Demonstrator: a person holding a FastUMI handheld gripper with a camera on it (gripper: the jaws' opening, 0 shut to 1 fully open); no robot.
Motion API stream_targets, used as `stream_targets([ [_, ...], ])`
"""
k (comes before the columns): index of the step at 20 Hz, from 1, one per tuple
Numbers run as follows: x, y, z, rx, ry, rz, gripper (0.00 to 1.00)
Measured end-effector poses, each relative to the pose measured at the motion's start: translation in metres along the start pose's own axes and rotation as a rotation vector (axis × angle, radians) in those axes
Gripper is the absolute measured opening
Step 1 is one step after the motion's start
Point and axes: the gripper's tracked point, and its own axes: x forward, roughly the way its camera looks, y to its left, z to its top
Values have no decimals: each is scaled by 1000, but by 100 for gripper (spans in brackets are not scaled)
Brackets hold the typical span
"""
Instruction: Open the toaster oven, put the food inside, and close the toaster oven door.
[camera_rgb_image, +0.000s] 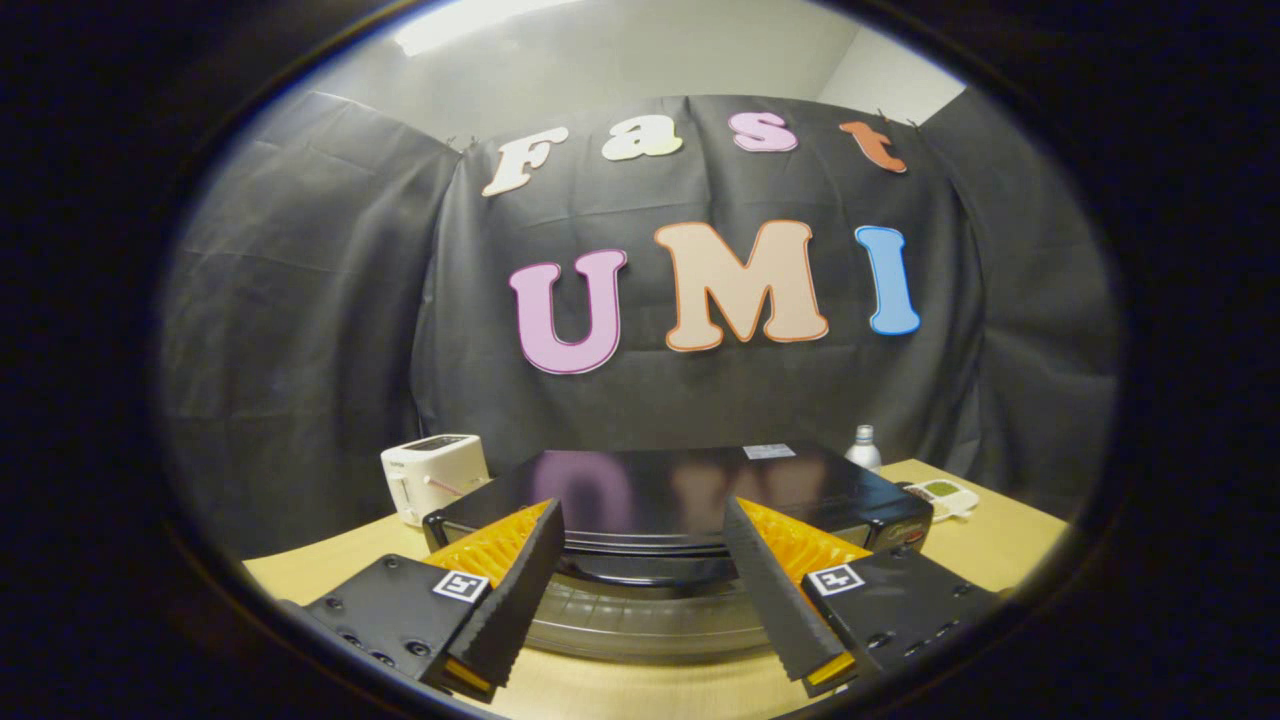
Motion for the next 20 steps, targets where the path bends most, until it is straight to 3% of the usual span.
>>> stream_targets([
  [9, 0, -3, -5, 19, -32, -24, 100],
  [20, -49, 0, -16, 3, 9, -30, 100],
])
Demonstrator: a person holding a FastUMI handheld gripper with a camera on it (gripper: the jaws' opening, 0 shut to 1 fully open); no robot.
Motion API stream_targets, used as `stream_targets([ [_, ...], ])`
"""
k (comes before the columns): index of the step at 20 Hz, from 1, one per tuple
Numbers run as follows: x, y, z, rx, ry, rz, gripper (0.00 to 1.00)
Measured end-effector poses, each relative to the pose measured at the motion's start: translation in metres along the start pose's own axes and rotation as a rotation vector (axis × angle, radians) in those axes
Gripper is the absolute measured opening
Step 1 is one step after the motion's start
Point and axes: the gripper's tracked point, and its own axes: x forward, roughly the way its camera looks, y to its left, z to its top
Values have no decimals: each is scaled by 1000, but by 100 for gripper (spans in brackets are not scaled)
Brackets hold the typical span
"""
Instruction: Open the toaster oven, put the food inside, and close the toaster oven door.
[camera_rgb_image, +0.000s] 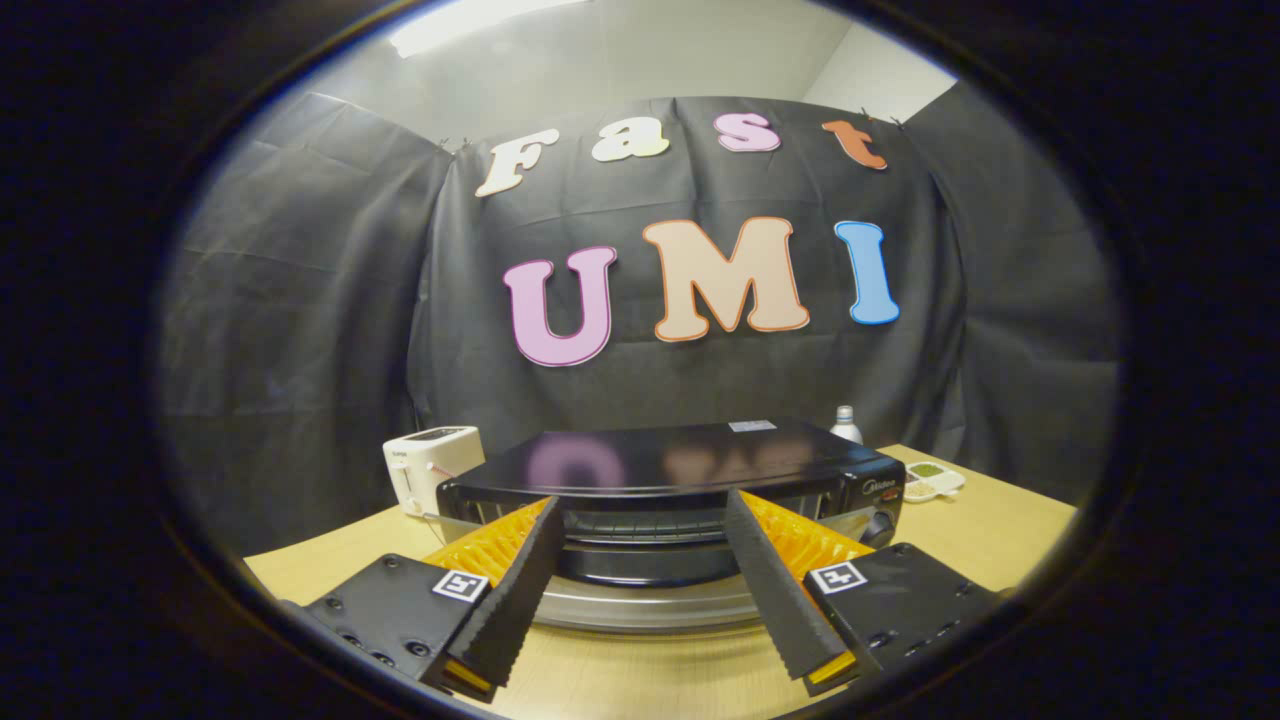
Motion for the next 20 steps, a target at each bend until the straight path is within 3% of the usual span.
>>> stream_targets([
  [20, -91, -5, -79, 14, 257, 15, 100],
])
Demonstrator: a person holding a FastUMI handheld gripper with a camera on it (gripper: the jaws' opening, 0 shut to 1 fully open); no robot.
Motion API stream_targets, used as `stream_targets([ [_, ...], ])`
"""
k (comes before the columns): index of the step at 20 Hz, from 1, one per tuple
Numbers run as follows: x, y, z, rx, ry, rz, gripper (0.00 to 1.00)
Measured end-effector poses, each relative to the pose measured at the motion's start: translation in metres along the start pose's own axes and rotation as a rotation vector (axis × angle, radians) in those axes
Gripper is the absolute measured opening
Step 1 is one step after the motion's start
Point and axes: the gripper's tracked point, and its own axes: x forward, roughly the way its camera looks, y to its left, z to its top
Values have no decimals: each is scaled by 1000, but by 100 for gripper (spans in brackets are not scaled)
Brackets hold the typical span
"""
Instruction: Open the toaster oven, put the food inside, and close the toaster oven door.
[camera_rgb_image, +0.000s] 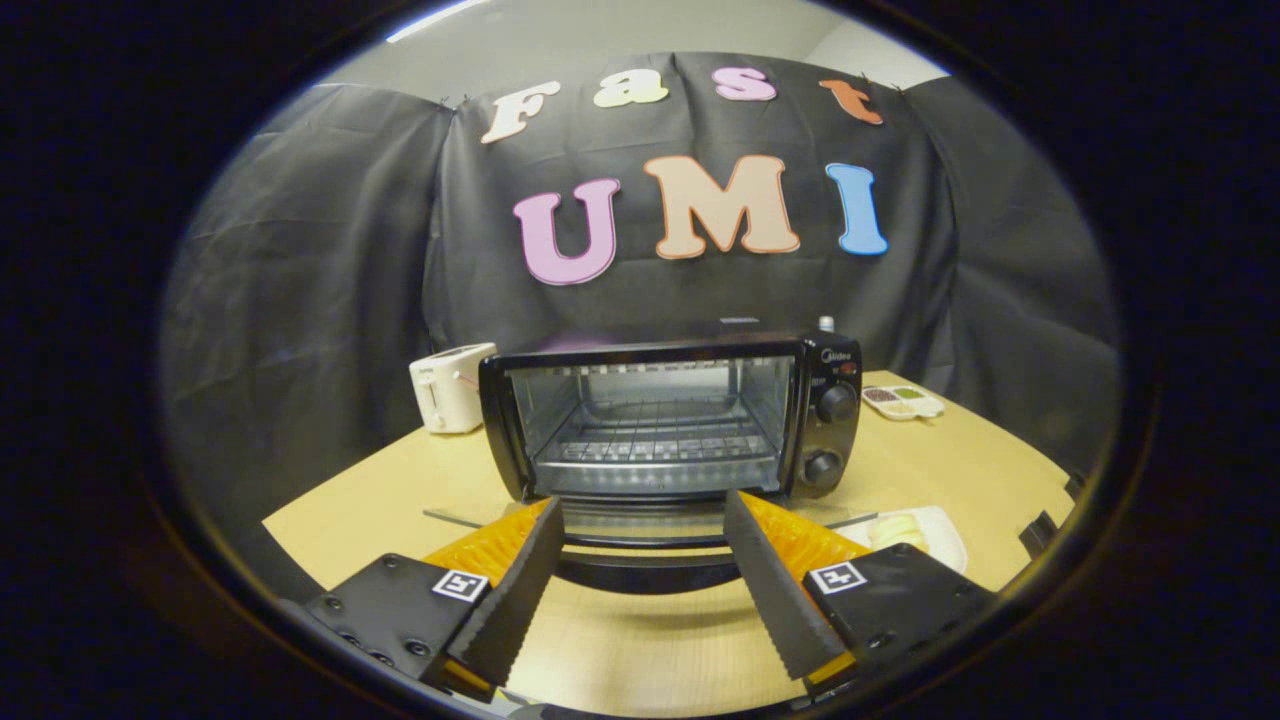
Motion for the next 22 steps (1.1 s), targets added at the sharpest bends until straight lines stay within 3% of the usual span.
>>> stream_targets([
  [8, 7, -8, -67, 63, 175, 2, 100],
  [22, 6, -9, -69, -1, 128, 0, 100],
])
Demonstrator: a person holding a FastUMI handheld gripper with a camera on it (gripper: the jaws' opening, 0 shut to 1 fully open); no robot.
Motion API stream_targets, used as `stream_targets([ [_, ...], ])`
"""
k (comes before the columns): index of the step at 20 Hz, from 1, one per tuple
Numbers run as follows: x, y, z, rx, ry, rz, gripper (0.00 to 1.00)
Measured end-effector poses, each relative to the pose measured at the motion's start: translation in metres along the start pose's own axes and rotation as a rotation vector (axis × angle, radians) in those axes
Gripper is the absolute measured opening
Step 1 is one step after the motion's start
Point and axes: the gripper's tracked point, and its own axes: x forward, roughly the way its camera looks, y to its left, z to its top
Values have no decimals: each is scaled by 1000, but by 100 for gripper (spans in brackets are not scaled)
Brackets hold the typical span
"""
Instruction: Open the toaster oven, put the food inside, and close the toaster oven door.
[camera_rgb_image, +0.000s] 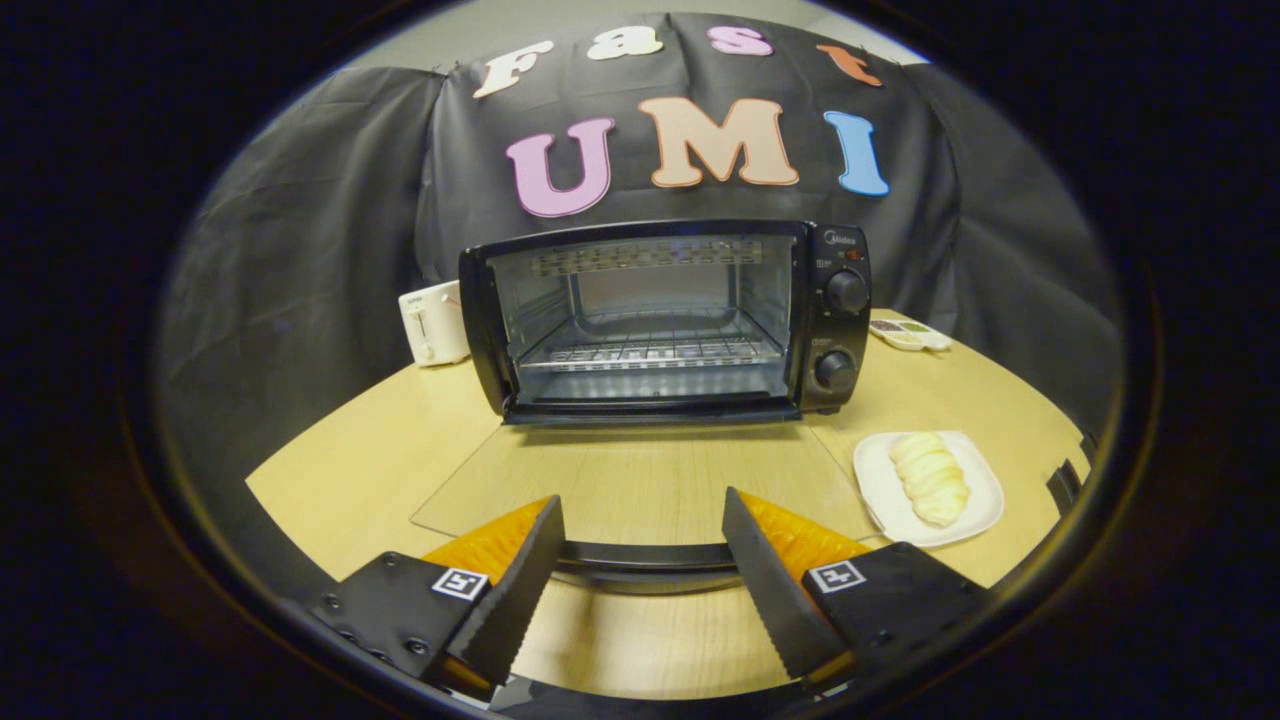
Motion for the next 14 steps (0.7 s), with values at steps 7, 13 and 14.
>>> stream_targets([
  [7, -11, -43, 45, 46, -89, -48, 99],
  [13, -22, -156, 43, 39, -102, -303, 99],
  [14, -21, -170, 37, 42, -86, -329, 99],
])
